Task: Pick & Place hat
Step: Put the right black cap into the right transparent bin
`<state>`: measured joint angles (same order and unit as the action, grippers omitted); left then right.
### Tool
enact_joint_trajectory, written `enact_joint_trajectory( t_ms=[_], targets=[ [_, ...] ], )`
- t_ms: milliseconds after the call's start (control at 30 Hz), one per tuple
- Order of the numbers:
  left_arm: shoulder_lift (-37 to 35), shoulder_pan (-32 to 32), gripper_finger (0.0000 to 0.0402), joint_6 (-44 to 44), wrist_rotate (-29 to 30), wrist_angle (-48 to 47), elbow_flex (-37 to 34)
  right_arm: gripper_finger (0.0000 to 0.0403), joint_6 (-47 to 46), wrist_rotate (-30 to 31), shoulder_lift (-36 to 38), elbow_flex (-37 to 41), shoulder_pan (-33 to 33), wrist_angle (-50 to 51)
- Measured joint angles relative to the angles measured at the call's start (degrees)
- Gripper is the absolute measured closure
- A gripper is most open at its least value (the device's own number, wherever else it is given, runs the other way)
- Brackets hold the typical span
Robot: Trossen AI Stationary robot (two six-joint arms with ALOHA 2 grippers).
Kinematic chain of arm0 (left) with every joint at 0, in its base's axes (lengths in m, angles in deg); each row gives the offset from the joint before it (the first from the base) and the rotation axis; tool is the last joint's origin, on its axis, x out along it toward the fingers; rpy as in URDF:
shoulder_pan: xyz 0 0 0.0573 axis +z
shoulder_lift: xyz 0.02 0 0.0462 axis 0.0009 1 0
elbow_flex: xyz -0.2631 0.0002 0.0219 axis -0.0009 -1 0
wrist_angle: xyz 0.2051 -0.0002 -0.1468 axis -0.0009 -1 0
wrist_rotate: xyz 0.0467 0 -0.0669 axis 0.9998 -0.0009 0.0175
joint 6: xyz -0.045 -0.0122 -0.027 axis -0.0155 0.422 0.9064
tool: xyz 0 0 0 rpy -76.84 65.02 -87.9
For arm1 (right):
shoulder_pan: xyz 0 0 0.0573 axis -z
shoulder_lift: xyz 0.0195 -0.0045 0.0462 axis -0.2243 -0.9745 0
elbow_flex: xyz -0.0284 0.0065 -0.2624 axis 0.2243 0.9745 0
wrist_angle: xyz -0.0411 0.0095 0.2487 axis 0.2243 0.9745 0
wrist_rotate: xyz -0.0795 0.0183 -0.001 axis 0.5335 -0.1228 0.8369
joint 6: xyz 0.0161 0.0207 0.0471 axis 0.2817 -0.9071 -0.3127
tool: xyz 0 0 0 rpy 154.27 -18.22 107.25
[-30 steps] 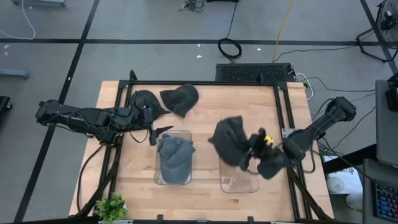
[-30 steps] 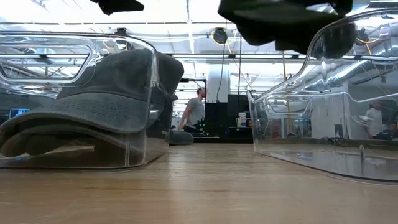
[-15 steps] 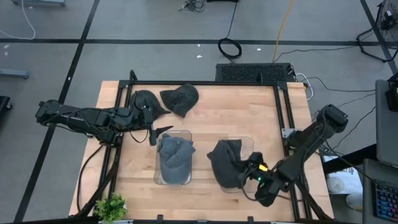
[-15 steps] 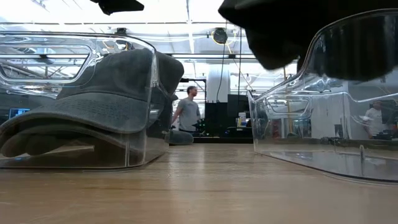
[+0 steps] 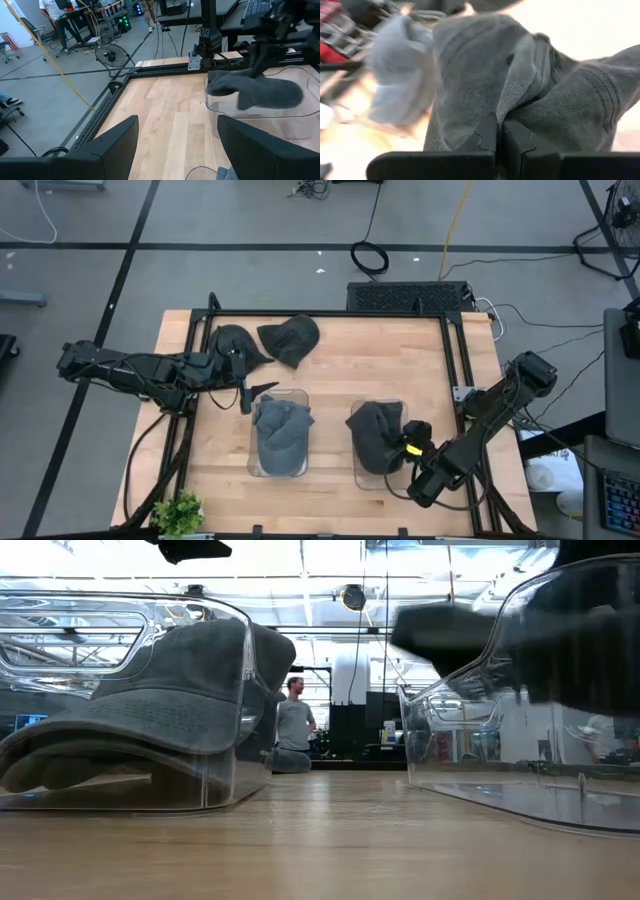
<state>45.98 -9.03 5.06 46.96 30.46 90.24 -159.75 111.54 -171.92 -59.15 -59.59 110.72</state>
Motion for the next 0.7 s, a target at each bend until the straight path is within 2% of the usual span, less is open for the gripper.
enact_joint_trajectory(
  t_ms=[133, 233, 400, 700],
  targets=[
    [0.0, 0.0, 0.0117, 0.0, 0.0, 0.0, 0.0, 0.0403, -4.9, -4.1, -1.0, 0.0, 0.0, 6.6],
    [0.0, 0.0, 0.0122, 0.0, 0.0, 0.0, 0.0, 0.0403, -5.9, -6.1, -2.2, 0.0, 0.0, 7.1],
    [0.0, 0.0, 0.0127, 0.0, 0.0, 0.0, 0.0, 0.0403, -3.2, -10.1, -3.4, 0.0, 0.0, 5.5],
    [0.0, 0.0, 0.0115, 0.0, 0.0, 0.0, 0.0, 0.0395, 1.8, -10.6, -3.3, 0.0, 0.0, 5.3]
  ],
)
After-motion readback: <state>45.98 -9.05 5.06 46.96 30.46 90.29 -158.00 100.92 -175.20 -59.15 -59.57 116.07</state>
